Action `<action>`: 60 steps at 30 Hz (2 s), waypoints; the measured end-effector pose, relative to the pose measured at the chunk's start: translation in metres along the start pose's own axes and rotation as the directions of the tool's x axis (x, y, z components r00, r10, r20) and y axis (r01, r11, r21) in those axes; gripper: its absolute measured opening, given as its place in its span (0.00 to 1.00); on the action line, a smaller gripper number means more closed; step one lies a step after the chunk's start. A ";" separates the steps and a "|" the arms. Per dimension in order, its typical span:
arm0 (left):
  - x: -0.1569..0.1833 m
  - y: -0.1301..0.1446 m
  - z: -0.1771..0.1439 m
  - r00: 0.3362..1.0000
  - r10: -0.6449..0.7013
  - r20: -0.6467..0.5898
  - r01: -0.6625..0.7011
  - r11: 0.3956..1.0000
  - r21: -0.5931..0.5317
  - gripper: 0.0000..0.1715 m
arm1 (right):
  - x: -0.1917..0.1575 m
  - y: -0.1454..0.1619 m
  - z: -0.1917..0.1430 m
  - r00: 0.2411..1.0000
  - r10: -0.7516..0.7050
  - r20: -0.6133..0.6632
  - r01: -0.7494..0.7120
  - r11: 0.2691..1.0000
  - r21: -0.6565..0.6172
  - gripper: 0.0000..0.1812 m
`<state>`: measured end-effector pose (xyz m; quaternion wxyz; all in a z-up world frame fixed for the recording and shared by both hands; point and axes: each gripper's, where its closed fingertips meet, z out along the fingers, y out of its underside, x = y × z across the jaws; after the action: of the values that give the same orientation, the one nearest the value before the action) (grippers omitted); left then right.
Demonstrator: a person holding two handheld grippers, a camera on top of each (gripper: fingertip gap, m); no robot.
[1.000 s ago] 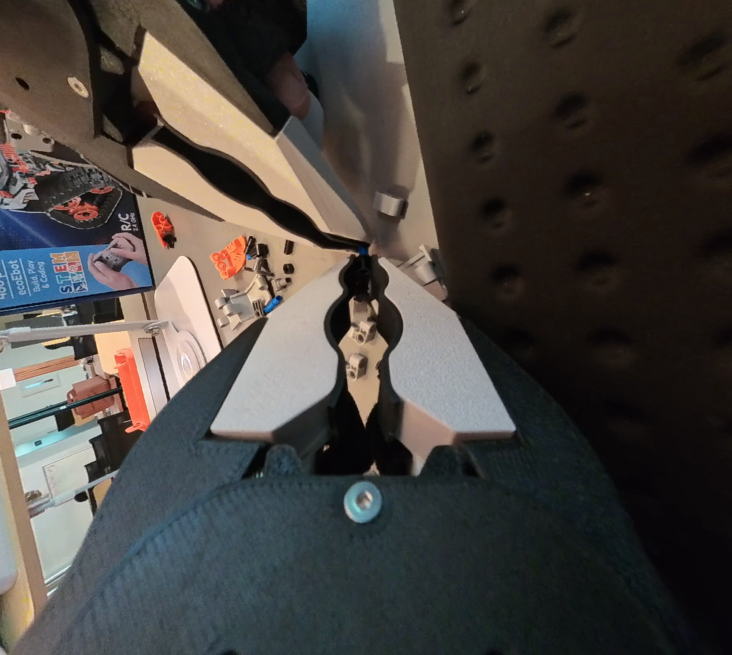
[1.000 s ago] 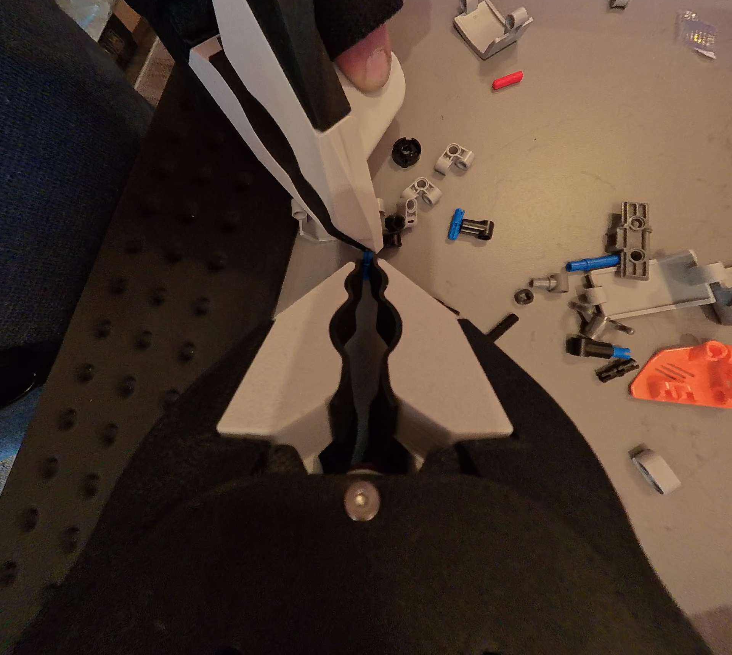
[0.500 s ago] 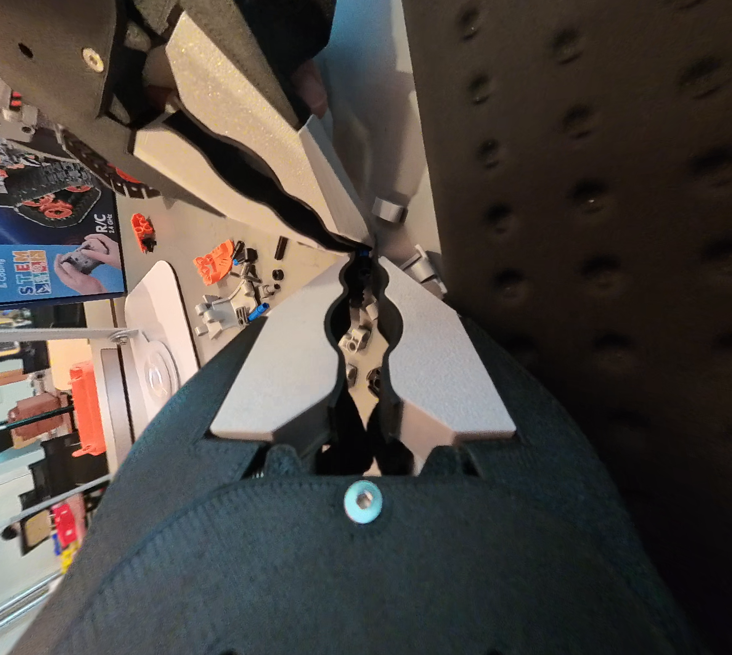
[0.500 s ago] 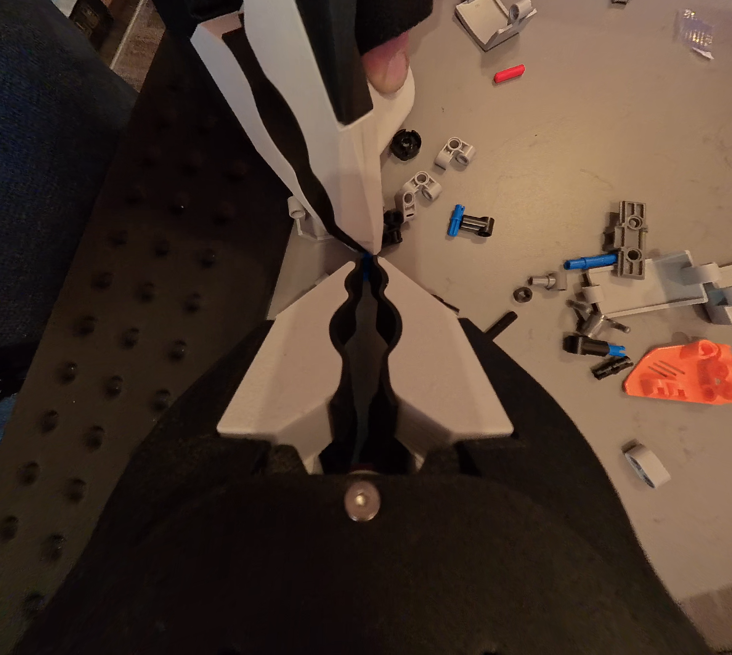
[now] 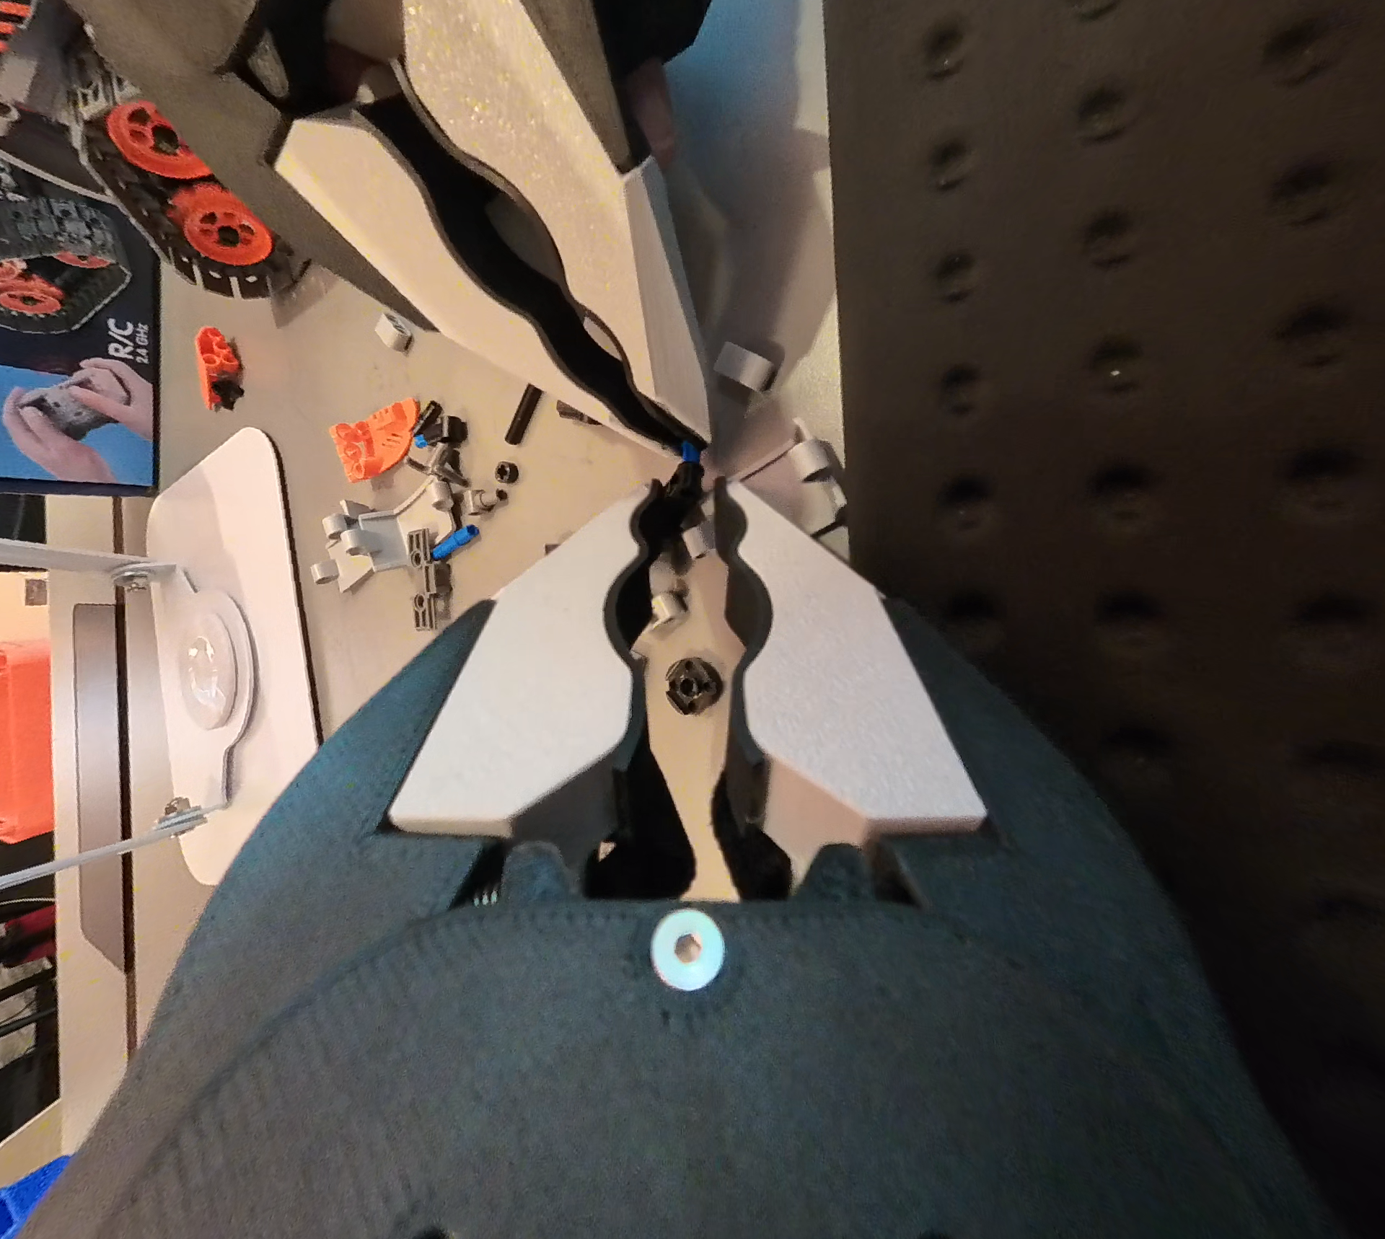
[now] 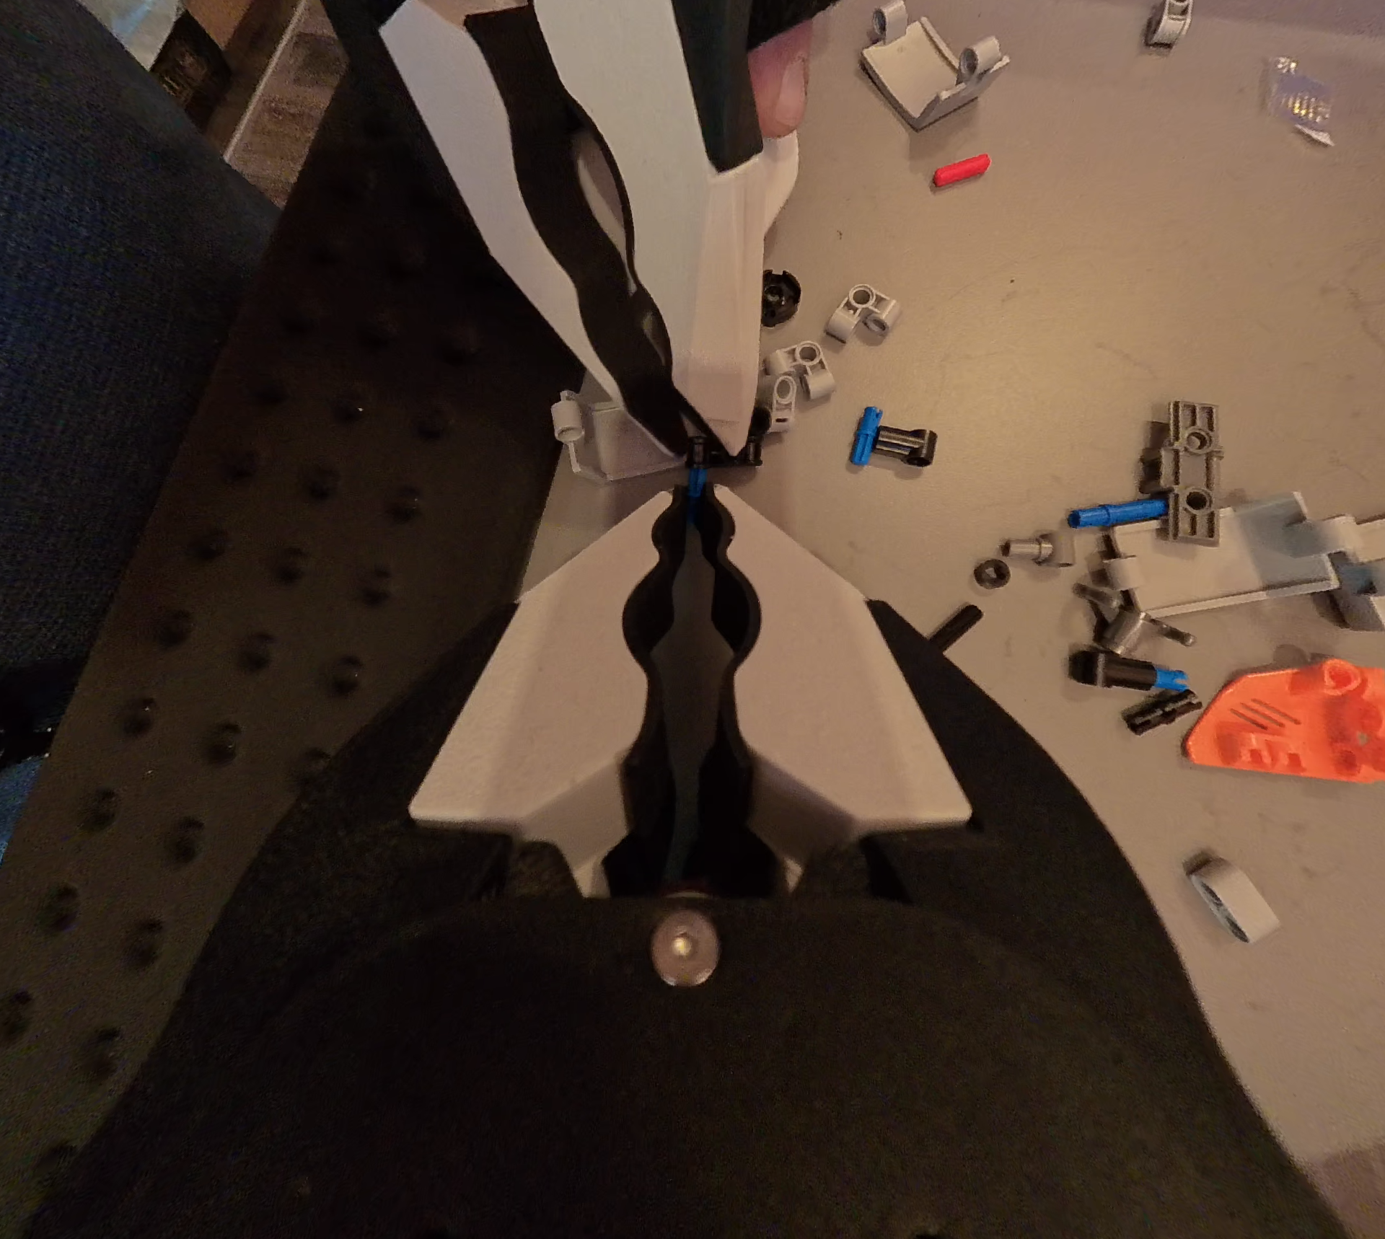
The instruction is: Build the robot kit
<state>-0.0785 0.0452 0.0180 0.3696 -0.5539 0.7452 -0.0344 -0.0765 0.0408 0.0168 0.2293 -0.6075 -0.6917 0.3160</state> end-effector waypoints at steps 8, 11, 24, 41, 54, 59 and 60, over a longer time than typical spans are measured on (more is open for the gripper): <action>-0.002 -0.003 0.001 1.000 0.020 0.021 -0.020 0.999 0.029 0.03 | 0.000 -0.001 -0.001 1.000 -0.014 -0.013 0.014 1.000 0.014 0.00; -0.002 -0.005 0.000 1.000 0.004 0.023 -0.006 0.998 0.066 0.03 | -0.001 -0.002 -0.004 1.000 -0.015 -0.007 0.016 0.999 0.038 0.00; 0.002 -0.011 0.003 1.000 0.004 0.016 -0.006 0.995 0.100 0.02 | -0.004 0.001 -0.003 0.999 -0.053 0.006 0.053 0.998 0.023 0.00; -0.017 -0.020 -0.008 0.987 -0.150 -0.055 0.157 0.973 0.167 0.03 | 0.009 -0.003 -0.026 0.994 -0.018 -0.108 0.024 0.998 0.061 0.05; -0.007 -0.011 -0.009 0.973 -0.206 -0.107 0.219 0.968 0.126 0.03 | -0.002 0.017 -0.017 0.989 -0.147 -0.032 0.143 0.984 -0.102 0.04; -0.006 -0.010 -0.009 0.971 -0.215 -0.105 0.228 0.965 0.132 0.03 | -0.007 0.019 -0.009 0.984 -0.178 0.015 0.178 0.974 -0.141 0.03; -0.006 -0.011 -0.009 0.971 -0.214 -0.105 0.227 0.965 0.134 0.03 | -0.010 0.019 -0.009 0.984 -0.178 0.031 0.181 0.973 -0.141 0.03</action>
<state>-0.0747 0.0426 0.0325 0.3692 -0.6029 0.6903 -0.1542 -0.0562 0.0339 0.0100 0.2063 -0.5546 -0.7667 0.2490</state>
